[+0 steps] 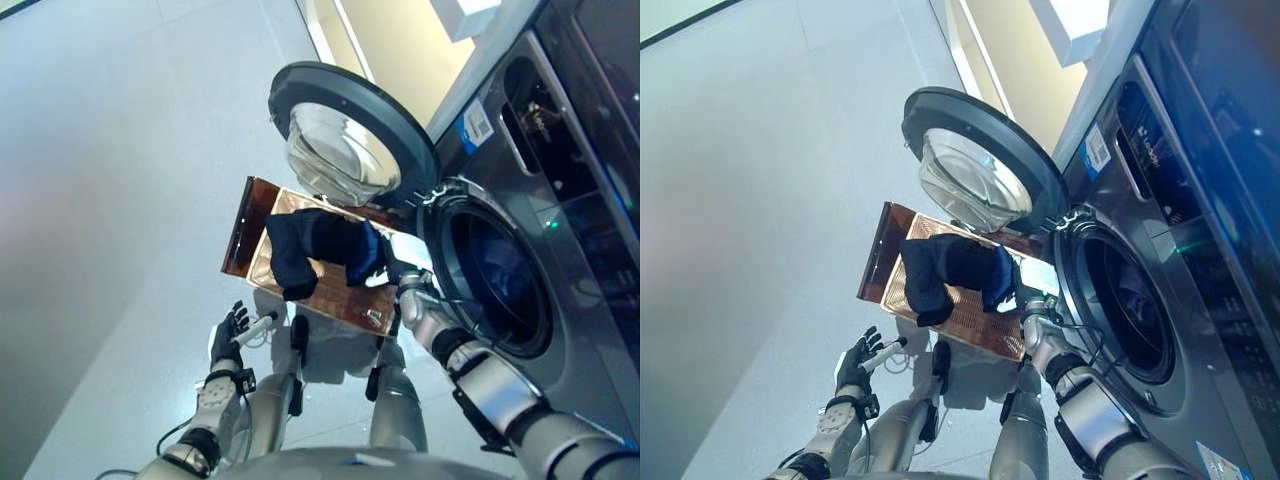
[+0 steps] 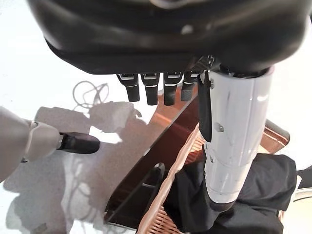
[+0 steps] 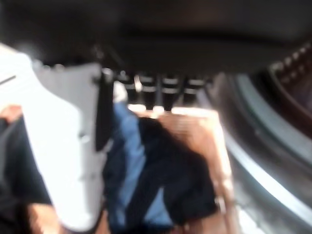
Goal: Pick up the clothes and place them into the washing machine
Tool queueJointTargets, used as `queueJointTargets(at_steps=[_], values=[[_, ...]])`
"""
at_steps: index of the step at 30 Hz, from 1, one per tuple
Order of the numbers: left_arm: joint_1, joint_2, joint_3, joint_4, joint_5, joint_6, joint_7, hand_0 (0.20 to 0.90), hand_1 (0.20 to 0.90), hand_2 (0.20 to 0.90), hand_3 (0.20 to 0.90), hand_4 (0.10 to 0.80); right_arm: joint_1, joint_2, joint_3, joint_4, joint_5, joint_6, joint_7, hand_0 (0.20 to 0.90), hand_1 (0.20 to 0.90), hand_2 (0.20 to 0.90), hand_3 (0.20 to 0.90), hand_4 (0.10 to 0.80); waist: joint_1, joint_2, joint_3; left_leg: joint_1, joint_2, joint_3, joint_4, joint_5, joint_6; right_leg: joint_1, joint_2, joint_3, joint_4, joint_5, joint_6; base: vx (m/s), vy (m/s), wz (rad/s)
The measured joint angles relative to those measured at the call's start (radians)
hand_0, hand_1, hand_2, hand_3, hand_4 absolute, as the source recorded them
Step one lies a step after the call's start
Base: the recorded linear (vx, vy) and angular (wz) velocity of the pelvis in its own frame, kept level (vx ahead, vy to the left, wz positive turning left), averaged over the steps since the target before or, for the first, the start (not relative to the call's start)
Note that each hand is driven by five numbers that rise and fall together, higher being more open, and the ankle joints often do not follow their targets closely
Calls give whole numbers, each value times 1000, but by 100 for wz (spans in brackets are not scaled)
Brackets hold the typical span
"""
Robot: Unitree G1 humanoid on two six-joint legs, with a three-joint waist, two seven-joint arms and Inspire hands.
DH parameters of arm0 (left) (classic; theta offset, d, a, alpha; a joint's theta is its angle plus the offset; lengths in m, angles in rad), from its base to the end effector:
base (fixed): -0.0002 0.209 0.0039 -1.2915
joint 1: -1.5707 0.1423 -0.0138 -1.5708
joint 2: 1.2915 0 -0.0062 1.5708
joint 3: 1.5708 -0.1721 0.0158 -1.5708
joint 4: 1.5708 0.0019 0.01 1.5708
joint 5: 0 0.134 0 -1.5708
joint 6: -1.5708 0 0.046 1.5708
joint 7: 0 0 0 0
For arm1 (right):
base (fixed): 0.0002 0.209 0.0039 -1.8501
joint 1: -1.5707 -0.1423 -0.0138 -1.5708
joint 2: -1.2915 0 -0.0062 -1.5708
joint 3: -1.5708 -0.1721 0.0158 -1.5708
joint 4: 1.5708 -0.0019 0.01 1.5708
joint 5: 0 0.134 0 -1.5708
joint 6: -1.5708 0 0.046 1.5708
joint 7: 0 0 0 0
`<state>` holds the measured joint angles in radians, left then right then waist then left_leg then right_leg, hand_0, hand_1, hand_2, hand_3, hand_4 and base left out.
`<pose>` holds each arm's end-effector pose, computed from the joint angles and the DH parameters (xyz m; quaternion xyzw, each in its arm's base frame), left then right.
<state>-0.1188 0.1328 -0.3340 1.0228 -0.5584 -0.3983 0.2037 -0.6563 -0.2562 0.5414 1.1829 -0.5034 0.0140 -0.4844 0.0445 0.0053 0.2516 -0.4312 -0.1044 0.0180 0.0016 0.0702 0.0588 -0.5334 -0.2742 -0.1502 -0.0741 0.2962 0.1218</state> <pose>0.1515 0.1591 -0.0701 -0.0639 0.2788 0.1231 0.9503 0.2722 -0.1670 0.0047 -0.5867 0.0946 0.0010 0.8042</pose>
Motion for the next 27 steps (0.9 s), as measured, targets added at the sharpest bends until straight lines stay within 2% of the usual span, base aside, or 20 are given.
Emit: queueJointTargets(at_steps=[6,20,27], values=[[-27,-1,-3,-12,-3,1,15,900,900,900,900,800,-70,-1,-3,25,3,11,-19,900,900,900,900,800,2,9,60,-33,4,-8,19,-3,-4,-20,6,-2,0,6,0,0,0,0],[-71,3,-4,-51,-3,1,37,900,900,900,900,800,-157,0,-1,99,5,31,-44,900,900,900,900,800,26,11,76,-103,5,-22,51,-5,-8,-67,6,-17,1,10,-10,-10,5,3],[-80,5,-27,-55,-3,1,38,900,900,900,900,800,-198,-1,2,121,6,31,-61,900,900,900,900,800,25,11,112,-133,6,-25,83,-11,-14,-78,6,-22,1,14,-16,-41,12,1]])
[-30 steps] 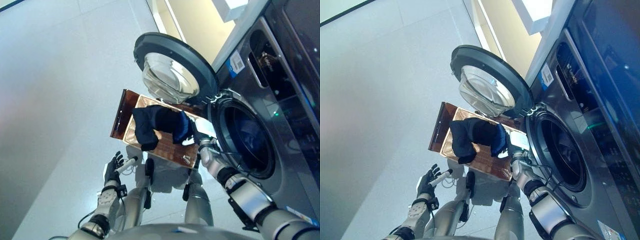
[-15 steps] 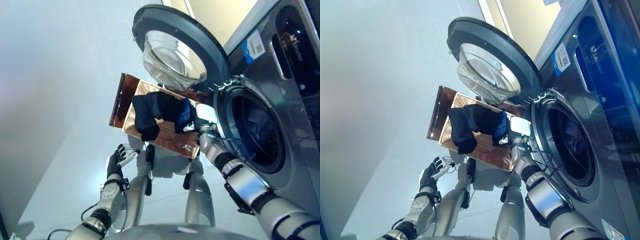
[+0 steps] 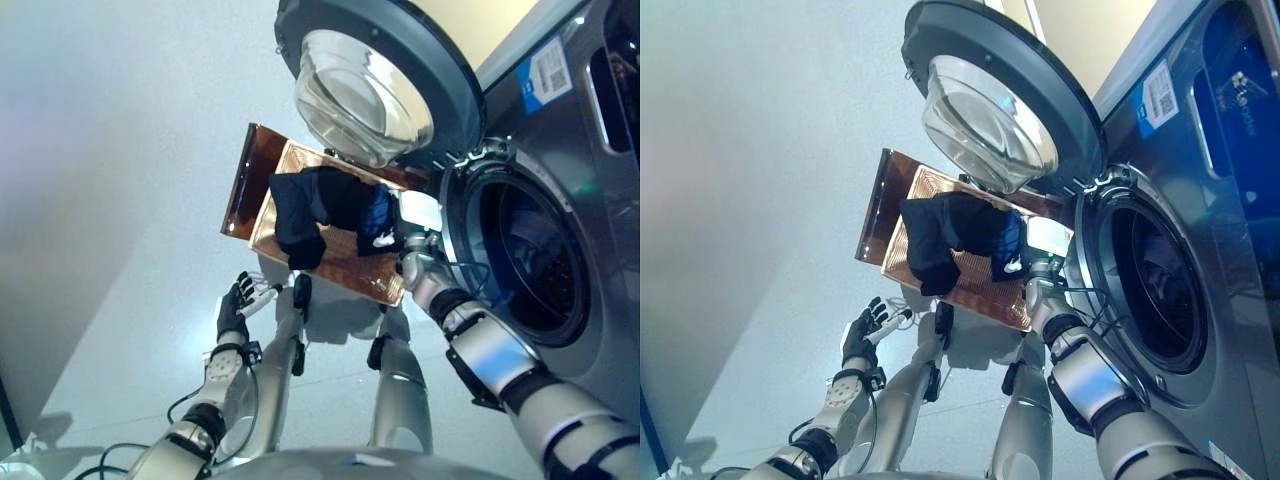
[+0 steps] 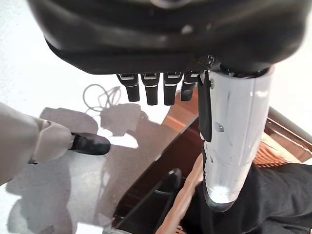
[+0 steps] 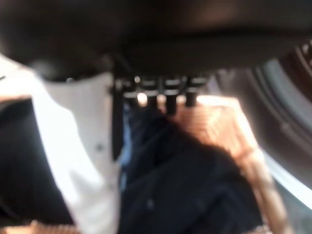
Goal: Pick up the clothes and place them into the washing machine
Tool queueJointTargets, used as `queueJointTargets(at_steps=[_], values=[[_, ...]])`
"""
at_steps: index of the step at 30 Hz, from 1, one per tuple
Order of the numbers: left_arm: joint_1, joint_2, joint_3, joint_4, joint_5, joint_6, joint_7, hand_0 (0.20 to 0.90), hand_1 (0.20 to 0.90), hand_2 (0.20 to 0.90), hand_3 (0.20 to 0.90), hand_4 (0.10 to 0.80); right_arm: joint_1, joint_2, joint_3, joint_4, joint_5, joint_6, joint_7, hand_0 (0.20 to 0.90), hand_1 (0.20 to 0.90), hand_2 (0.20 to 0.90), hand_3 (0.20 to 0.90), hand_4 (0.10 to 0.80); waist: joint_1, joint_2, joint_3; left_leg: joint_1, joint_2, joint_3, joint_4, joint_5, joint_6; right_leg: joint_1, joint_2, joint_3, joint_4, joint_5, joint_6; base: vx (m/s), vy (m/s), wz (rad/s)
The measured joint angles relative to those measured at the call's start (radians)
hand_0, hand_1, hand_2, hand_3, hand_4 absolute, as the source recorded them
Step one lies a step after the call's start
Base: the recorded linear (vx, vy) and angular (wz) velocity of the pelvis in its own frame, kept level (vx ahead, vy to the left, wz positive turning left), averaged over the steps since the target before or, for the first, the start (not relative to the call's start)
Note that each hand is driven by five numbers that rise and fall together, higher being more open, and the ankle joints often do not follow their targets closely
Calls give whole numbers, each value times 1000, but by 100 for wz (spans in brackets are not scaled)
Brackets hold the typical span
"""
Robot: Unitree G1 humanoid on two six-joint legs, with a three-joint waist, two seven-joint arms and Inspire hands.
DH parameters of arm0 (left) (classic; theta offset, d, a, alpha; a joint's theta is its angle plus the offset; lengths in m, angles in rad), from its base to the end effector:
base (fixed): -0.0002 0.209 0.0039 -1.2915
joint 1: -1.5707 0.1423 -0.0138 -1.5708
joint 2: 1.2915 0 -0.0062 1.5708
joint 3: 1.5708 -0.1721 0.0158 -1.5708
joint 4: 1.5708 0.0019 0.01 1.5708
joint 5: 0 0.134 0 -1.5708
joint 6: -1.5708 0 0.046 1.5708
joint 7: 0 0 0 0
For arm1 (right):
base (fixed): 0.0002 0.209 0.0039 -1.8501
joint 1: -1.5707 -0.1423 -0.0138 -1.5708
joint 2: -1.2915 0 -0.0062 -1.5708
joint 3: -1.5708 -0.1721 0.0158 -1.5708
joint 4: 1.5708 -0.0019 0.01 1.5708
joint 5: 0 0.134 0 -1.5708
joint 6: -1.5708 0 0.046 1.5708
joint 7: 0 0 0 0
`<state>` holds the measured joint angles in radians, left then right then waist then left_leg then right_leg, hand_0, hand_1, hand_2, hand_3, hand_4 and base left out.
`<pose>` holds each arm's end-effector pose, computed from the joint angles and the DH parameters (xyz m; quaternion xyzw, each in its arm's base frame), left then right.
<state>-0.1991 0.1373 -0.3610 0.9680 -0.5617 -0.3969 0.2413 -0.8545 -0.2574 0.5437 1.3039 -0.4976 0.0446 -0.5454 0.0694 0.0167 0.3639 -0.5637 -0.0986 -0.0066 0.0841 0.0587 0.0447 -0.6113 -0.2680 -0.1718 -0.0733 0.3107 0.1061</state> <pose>0.1815 0.1502 -0.0519 -0.0656 0.2240 0.1089 0.9663 0.3072 -0.1679 0.0458 -0.6099 0.0506 -0.0691 0.7878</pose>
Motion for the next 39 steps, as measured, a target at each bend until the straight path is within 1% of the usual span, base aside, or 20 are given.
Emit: queueJointTargets(at_steps=[1,5,6,7,8,9,10,13,16,29,32,39], values=[[0,2,-7,-9,0,0,0,900,900,900,900,800,-18,1,8,19,0,1,3,900,900,900,900,800,0,0,0,-16,1,0,8,-2,-1,-11,1,0,0,-3,5,-30,3,1],[-4,3,-6,-44,0,2,0,900,900,900,900,800,-57,0,6,27,7,2,2,900,900,900,900,800,0,-3,21,-40,0,-1,24,-1,-2,-28,2,5,1,7,-1,-15,6,0],[-3,4,-6,-44,0,4,0,900,900,900,900,800,-58,0,7,27,8,2,3,505,505,505,505,518,-1,-3,22,-40,0,-1,24,-1,-2,-28,2,6,1,7,-1,0,0,0],[-4,6,-6,-49,0,7,-1,900,900,900,900,800,-60,-1,11,27,8,2,6,485,485,485,485,504,-1,-4,22,-41,1,-1,26,-2,-2,-28,3,6,1,7,0,0,0,0],[-3,8,-6,-53,0,7,-1,900,900,900,900,800,-61,-1,11,27,8,2,8,433,433,433,433,467,-2,-5,23,-42,1,-1,26,-2,-2,-28,3,6,1,6,1,0,0,0],[-4,11,-6,-59,0,7,-1,900,900,900,900,800,-63,-2,11,27,8,2,12,348,348,348,348,406,-2,-5,23,-44,1,-2,29,-2,-2,-28,3,7,1,6,1,0,0,0],[-4,16,-6,-66,0,7,-1,900,900,900,900,800,-71,-4,13,32,8,2,24,200,200,200,200,300,-2,-5,23,-53,1,-2,43,-7,-3,-31,4,9,1,6,1,-33,26,-2],[-14,28,-6,-77,1,10,-2,900,900,900,900,800,-119,-9,13,61,9,21,65,200,200,200,200,300,2,-5,28,-77,0,-2,56,-9,-4,-48,5,16,1,17,-3,0,0,0],[-23,35,-5,-78,1,20,-2,900,900,900,900,800,-147,-14,13,64,12,23,89,200,200,200,200,300,4,-5,43,-78,-1,-3,56,-9,-4,-49,5,18,1,22,0,0,0,0],[-28,35,0,-80,3,22,-3,900,900,900,900,800,-147,-10,13,63,20,23,111,200,200,200,200,300,4,-5,46,-89,0,-2,75,-9,-1,-60,4,21,16,27,-1,0,0,0],[-28,36,12,-81,3,23,-3,900,900,900,900,800,-148,-7,13,63,34,23,111,200,200,200,200,300,4,-5,46,-91,-1,0,87,-11,-4,-58,4,22,17,25,-5,0,0,0],[-26,37,46,-83,3,40,-22,900,900,900,900,800,-130,-10,-6,39,69,22,111,200,200,200,200,300,0,-8,44,-85,0,-1,111,-17,-4,-38,5,21,20,25,-6,11,-8,0]])
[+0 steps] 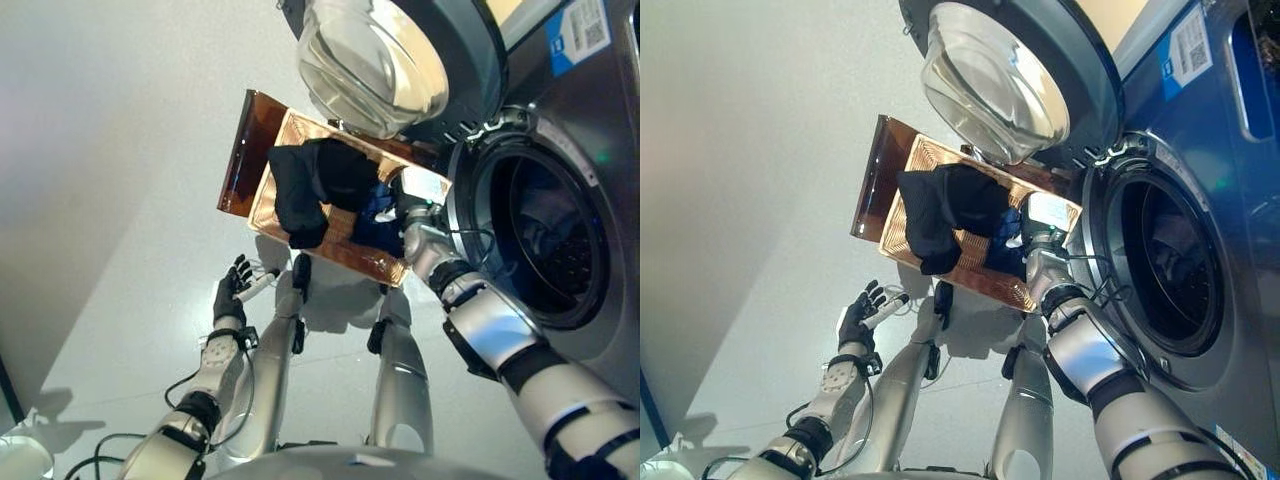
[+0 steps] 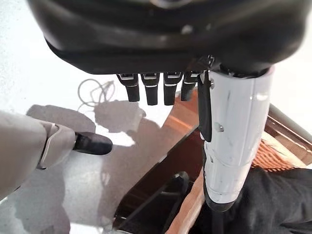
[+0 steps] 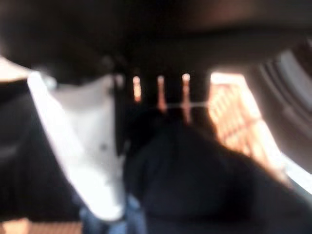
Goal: Pick up the clothes and place them into the washing machine
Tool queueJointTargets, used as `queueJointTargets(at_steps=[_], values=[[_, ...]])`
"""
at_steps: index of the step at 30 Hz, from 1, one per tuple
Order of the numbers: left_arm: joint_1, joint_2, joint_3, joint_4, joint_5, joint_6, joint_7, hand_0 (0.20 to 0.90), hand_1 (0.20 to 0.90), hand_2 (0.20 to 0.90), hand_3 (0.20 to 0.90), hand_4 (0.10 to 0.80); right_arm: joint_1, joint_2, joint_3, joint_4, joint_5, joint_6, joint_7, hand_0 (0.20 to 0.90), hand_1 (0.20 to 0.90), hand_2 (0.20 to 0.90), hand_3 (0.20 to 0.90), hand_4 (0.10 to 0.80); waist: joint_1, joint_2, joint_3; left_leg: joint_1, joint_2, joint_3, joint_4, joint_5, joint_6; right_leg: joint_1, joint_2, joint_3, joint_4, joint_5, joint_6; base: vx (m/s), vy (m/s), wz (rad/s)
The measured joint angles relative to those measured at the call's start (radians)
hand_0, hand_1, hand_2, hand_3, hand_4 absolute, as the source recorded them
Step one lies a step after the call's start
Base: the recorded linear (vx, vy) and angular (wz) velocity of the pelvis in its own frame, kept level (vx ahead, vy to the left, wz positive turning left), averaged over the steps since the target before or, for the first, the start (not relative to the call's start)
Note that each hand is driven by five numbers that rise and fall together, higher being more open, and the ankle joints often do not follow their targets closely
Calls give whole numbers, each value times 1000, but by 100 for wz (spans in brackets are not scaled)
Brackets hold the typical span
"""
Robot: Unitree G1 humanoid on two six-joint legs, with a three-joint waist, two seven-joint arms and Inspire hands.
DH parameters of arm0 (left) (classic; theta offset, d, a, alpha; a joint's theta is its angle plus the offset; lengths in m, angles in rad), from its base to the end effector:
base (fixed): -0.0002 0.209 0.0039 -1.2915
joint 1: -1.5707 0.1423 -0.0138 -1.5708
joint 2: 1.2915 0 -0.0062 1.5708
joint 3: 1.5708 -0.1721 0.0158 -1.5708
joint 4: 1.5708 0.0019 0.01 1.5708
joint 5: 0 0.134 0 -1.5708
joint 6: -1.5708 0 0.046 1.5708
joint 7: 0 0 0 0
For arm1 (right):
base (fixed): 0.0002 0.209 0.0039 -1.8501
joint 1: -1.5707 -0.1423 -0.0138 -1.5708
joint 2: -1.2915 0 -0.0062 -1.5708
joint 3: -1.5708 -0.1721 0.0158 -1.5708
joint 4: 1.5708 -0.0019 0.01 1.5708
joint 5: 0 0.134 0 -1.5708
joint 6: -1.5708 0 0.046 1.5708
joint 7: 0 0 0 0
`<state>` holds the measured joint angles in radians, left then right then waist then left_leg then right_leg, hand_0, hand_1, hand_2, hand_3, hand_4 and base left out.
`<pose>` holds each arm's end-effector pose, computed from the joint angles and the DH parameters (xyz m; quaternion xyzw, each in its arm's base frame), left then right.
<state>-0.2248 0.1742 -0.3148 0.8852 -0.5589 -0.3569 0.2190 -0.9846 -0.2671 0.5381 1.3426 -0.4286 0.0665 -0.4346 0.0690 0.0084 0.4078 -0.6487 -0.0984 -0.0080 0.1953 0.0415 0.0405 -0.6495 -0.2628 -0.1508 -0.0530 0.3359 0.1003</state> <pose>0.1988 0.1597 -0.0365 -0.0742 0.1886 0.1041 0.9737 0.3288 -0.1659 0.0814 -0.5868 0.0630 -0.0704 0.8042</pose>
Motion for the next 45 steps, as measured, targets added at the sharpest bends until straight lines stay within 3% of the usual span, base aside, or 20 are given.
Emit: queueJointTargets(at_steps=[6,13,18,22,29,34,45], values=[[4,-1,35,10,-3,2,-1,900,900,900,900,800,134,-16,-90,-188,146,-28,7,200,200,200,200,300,-16,-12,-4,32,-1,-1,13,-8,0,31,2,1,15,-1,1,46,-37,-2],[50,17,68,38,-9,2,-14,900,900,900,900,800,394,2,-199,-343,404,-118,36,200,200,200,200,300,-50,-87,-69,97,0,16,9,-25,5,86,-2,5,13,-53,23,52,-34,-3],[76,19,76,64,-22,3,-34,900,900,900,900,800,530,5,-275,-383,594,-178,81,200,200,200,200,300,-54,-99,-98,150,7,30,-25,-21,13,124,-3,6,15,-87,28,47,-24,-3],[104,23,82,67,-37,5,-49,900,900,900,900,800,610,9,-297,-424,741,-207,143,200,200,200,200,300,-57,-94,-116,177,10,35,-44,-22,13,138,-2,6,13,-88,28,34,-10,-2],[121,15,100,69,-49,7,-88,900,900,900,900,800,685,89,-485,-460,1165,-321,282,200,200,200,200,300,-56,-74,-141,206,11,36,-61,-29,13,154,3,16,14,-58,15,18,1,-4],[115,7,99,75,-80,1,-89,900,900,900,900,800,664,128,-582,-417,1384,-382,302,200,200,200,200,300,-56,-62,-148,206,9,42,-59,-32,14,153,3,25,13,-59,16,2,1,-3],[124,-23,65,107,-125,0,-88,900,900,900,900,800,597,184,-726,-265,1752,-462,299,200,200,200,200,300,-57,-23,-166,202,-11,60,-68,-34,30,147,-23,28,-7,-82,43,0,0,0]])
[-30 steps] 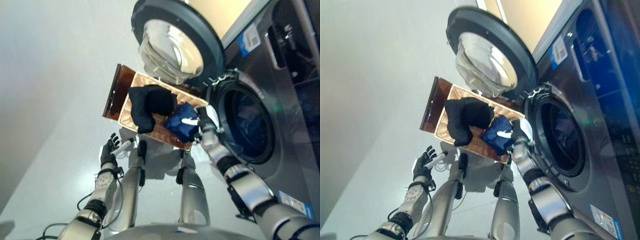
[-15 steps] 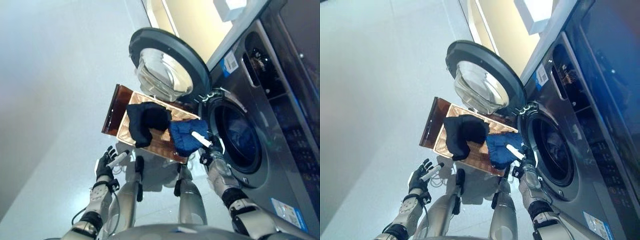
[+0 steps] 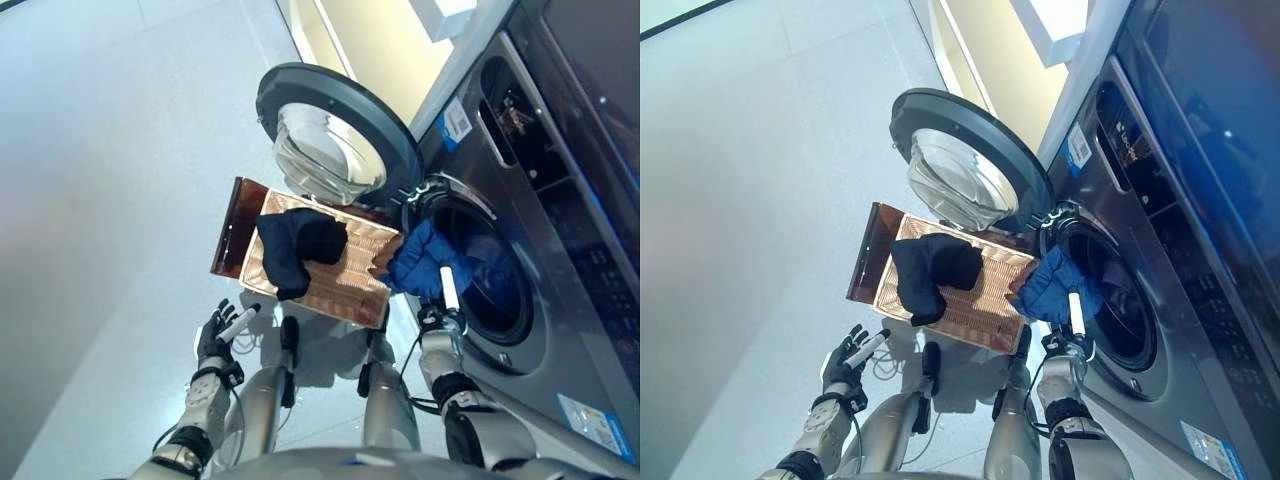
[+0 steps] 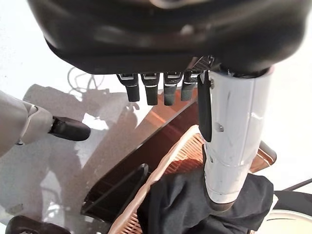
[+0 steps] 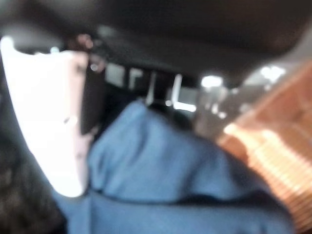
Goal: Pick up the clothes and place them into the washing machine
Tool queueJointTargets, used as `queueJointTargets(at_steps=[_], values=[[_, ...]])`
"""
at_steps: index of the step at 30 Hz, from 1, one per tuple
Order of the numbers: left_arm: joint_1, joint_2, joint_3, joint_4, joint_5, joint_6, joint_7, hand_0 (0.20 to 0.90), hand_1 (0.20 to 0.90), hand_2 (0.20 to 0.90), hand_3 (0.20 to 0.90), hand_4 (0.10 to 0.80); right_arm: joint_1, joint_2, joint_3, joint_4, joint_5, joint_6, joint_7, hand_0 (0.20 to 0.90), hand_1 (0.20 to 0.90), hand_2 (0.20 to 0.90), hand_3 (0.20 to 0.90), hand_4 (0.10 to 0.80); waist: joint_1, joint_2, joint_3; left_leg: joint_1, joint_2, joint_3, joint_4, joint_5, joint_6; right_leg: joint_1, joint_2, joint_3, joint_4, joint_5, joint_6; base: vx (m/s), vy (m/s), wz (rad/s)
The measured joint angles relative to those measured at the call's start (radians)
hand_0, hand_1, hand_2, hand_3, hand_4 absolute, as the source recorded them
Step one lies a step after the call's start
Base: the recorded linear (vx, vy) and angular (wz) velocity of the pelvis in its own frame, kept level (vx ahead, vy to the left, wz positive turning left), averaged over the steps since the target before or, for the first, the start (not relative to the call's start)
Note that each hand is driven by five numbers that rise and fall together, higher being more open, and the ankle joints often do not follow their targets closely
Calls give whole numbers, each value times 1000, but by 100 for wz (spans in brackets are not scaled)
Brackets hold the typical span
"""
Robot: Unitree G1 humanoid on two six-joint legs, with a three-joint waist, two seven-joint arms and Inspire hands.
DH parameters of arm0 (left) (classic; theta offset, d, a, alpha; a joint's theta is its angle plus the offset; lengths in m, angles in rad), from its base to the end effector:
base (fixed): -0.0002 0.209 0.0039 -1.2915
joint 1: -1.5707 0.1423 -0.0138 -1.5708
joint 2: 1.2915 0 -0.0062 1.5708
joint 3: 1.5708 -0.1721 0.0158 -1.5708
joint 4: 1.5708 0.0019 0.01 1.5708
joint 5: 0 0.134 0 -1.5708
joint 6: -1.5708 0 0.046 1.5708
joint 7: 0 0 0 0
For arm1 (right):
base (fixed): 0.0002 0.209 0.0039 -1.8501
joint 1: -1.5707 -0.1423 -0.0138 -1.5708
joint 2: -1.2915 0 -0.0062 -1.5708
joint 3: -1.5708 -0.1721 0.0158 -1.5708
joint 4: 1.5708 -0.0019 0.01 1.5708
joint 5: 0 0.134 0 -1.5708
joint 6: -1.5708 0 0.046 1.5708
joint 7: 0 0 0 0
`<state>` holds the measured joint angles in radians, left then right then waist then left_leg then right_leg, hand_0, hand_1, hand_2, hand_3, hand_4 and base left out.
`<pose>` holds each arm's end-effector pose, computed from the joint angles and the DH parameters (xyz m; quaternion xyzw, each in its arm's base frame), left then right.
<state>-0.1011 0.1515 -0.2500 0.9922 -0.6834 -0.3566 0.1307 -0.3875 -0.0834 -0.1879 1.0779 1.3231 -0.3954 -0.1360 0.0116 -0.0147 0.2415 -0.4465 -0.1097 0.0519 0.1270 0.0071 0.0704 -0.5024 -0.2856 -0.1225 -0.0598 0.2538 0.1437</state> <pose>0.1506 0.1747 -0.0693 -0.1362 0.2827 0.1612 0.9357 0.2171 -0.1941 -0.0336 0.5126 0.1218 -0.4105 0.7442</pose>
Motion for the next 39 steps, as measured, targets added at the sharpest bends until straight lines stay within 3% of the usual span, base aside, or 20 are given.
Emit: queueJointTargets(at_steps=[5,15,18,29,39], values=[[-3,-5,-8,-2,-1,-1,0,900,900,900,900,800,-49,4,-52,51,47,-21,-22,200,200,200,200,300,3,15,-9,-24,-6,-2,-5,-1,2,-29,-3,5,4,26,-13,0,0,0],[-3,-19,-55,-22,-1,-1,0,900,900,900,900,800,-204,-74,-175,96,145,-64,-67,200,200,200,200,300,12,64,-7,-35,-7,6,-9,-3,0,-44,-1,14,0,28,-3,8,4,-1],[-1,-20,-86,-24,0,-1,-1,900,900,900,900,800,-237,-117,-215,96,182,-88,-84,200,200,200,200,300,13,82,-5,-46,-9,9,-9,-1,3,-54,-3,24,-5,28,-3,0,0,0],[3,-17,-84,-41,1,0,-3,900,900,900,900,800,-290,-343,-336,161,199,-132,-172,200,200,200,200,300,31,134,-5,-47,-11,13,-56,10,10,-73,-1,29,-21,51,3,13,7,-3],[4,-17,-87,-90,2,-1,-21,900,900,900,900,800,-364,-422,-332,164,189,-129,-204,200,200,200,200,300,30,145,1,-50,-13,31,-118,45,7,-118,3,54,-21,55,-1,-4,-5,-5]])
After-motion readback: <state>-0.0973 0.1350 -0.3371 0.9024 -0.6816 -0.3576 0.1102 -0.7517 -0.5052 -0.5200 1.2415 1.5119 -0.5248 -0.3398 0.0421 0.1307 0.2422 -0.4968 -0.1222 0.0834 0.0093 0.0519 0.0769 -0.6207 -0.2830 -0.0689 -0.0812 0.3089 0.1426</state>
